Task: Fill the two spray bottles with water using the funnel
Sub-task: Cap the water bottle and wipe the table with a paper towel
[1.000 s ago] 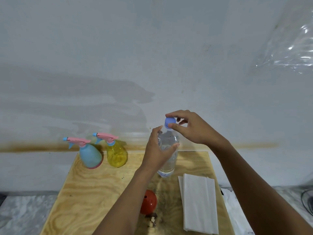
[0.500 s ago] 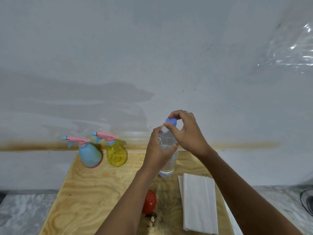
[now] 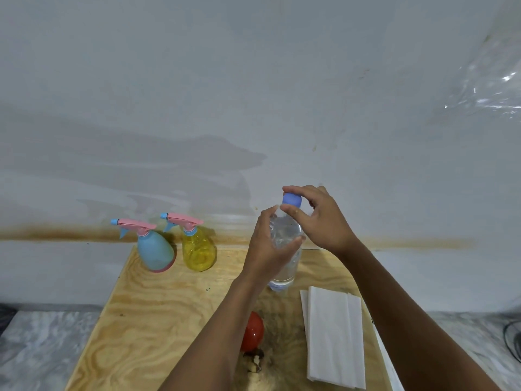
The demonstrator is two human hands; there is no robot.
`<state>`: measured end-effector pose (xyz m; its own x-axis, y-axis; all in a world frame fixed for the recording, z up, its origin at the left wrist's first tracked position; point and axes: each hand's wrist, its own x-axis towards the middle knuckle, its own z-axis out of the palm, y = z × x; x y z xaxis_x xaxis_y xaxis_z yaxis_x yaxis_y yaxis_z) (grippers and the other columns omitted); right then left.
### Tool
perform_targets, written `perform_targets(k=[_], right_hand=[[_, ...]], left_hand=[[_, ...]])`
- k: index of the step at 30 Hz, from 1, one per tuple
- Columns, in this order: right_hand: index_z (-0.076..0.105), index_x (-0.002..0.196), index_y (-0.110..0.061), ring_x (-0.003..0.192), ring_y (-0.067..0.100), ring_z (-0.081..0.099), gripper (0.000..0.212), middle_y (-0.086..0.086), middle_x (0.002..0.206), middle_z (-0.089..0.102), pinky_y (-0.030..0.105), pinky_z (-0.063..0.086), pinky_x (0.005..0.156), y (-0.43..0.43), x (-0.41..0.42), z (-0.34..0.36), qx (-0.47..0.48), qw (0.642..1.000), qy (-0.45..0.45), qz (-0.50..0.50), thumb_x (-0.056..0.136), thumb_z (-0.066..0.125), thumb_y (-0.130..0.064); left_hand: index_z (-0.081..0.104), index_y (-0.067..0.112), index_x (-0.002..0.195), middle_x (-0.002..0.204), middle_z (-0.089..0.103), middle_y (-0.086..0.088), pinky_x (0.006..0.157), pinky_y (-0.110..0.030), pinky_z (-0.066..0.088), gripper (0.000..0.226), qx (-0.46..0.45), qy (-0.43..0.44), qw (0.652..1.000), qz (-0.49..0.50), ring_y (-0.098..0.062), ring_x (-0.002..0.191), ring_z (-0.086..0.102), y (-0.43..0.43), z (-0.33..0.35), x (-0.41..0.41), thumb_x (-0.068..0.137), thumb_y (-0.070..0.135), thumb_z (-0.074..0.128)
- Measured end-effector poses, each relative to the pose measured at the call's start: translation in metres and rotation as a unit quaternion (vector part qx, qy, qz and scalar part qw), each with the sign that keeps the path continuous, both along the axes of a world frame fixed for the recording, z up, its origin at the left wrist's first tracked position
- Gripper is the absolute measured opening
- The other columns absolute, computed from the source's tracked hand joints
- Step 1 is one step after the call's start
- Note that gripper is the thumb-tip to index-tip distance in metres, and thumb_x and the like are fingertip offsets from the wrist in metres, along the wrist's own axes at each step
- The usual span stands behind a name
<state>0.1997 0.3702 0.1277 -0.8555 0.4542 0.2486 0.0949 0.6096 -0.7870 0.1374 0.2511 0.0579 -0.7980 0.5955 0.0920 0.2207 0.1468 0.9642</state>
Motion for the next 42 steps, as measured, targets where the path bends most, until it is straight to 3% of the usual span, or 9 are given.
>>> perform_targets(k=[8, 10, 14, 18, 25, 28, 33, 38, 42], right_hand=[[0.062, 0.107, -0.036, 0.1, 0.005, 0.052, 0.025, -0.014, 0.1, 0.057, 0.013, 0.041, 0.084, -0.02, -0.01, -0.009, -0.012, 0.992, 0.057, -0.108, 0.085, 0.073, -0.037], [0.062, 0.11, -0.036, 0.102, 0.005, 0.052, 0.028, -0.018, 0.102, 0.057, 0.016, 0.043, 0.086, -0.019, -0.01, -0.01, -0.016, 0.993, 0.056, -0.107, 0.085, 0.073, -0.038], [0.06, 0.126, -0.03, 0.097, -0.004, 0.049, 0.039, -0.028, 0.109, 0.056, 0.004, 0.038, 0.078, -0.01, -0.001, -0.01, -0.022, 0.997, 0.041, -0.061, 0.089, 0.069, -0.034], [0.063, 0.121, -0.031, 0.093, -0.006, 0.047, 0.032, -0.027, 0.102, 0.057, 0.006, 0.036, 0.077, -0.01, 0.0, -0.01, -0.02, 0.996, 0.054, -0.064, 0.09, 0.069, -0.031], [0.05, 0.133, -0.038, 0.112, 0.003, 0.049, 0.048, -0.033, 0.114, 0.048, 0.02, 0.041, 0.096, -0.012, -0.001, -0.019, -0.061, 0.995, 0.044, -0.066, 0.089, 0.065, -0.047], [0.045, 0.14, -0.032, 0.124, 0.007, 0.047, 0.065, -0.02, 0.131, 0.05, 0.034, 0.041, 0.106, -0.012, 0.015, -0.05, -0.098, 0.991, 0.041, -0.079, 0.083, 0.062, -0.057], [0.04, 0.139, -0.035, 0.129, 0.005, 0.046, 0.081, -0.014, 0.138, 0.051, 0.045, 0.042, 0.108, -0.02, 0.035, -0.106, -0.121, 0.991, -0.028, -0.053, 0.071, 0.073, -0.066], [0.041, 0.129, -0.043, 0.12, 0.006, 0.055, 0.08, -0.013, 0.128, 0.054, 0.039, 0.049, 0.1, -0.029, 0.027, -0.126, -0.149, 0.986, -0.04, -0.061, 0.064, 0.086, -0.054], [0.038, 0.122, -0.039, 0.115, 0.016, 0.058, 0.081, -0.005, 0.125, 0.056, 0.047, 0.052, 0.095, -0.026, 0.015, -0.131, -0.147, 0.985, -0.04, -0.082, 0.059, 0.082, -0.066]], left_hand=[[0.039, 0.037, 0.134, 0.127, 0.055, 0.01, 0.093, -0.039, 0.058, 0.075, 0.001, -0.009, 1.0, 0.003, -0.006, 0.115, 0.058, 0.004, -0.002, -0.001, 0.074, 0.042, 0.082], [0.039, 0.037, 0.134, 0.126, 0.055, 0.012, 0.092, -0.038, 0.058, 0.074, 0.002, -0.007, 1.0, 0.003, -0.003, 0.115, 0.058, 0.004, -0.003, -0.001, 0.074, 0.042, 0.083], [0.039, 0.036, 0.135, 0.129, 0.053, 0.013, 0.096, -0.037, 0.056, 0.074, 0.003, 0.001, 1.0, -0.002, 0.002, 0.118, 0.053, 0.002, -0.002, -0.001, 0.075, 0.042, 0.081], [0.036, 0.035, 0.138, 0.132, 0.051, 0.011, 0.098, -0.04, 0.054, 0.078, -0.003, 0.004, 1.0, -0.007, -0.003, 0.121, 0.053, 0.001, -0.003, -0.001, 0.075, 0.046, 0.08], [0.025, 0.038, 0.149, 0.153, 0.036, 0.012, 0.108, -0.036, 0.045, 0.096, -0.033, 0.008, 0.999, -0.04, -0.006, 0.133, 0.042, -0.012, 0.005, -0.005, 0.072, 0.048, 0.083], [0.014, 0.044, 0.153, 0.154, 0.03, 0.011, 0.105, -0.029, 0.039, 0.11, -0.05, -0.039, 0.998, -0.029, -0.007, 0.135, 0.04, -0.04, -0.012, -0.005, 0.069, 0.049, 0.086], [0.035, 0.036, 0.147, 0.145, 0.036, 0.01, 0.107, -0.028, 0.035, 0.107, -0.183, -0.094, 0.979, 0.004, -0.008, 0.131, 0.039, -0.091, -0.078, 0.006, 0.056, 0.059, 0.086], [0.062, 0.022, 0.127, 0.124, 0.055, 0.004, 0.1, -0.026, 0.047, 0.091, -0.33, -0.096, 0.939, -0.026, -0.012, 0.116, 0.058, -0.118, -0.144, 0.02, 0.051, 0.062, 0.09], [0.065, 0.014, 0.125, 0.118, 0.056, -0.004, 0.094, -0.026, 0.045, 0.06, -0.348, -0.081, 0.934, 0.013, -0.02, 0.109, 0.057, -0.118, -0.153, 0.03, 0.072, 0.031, 0.086]])
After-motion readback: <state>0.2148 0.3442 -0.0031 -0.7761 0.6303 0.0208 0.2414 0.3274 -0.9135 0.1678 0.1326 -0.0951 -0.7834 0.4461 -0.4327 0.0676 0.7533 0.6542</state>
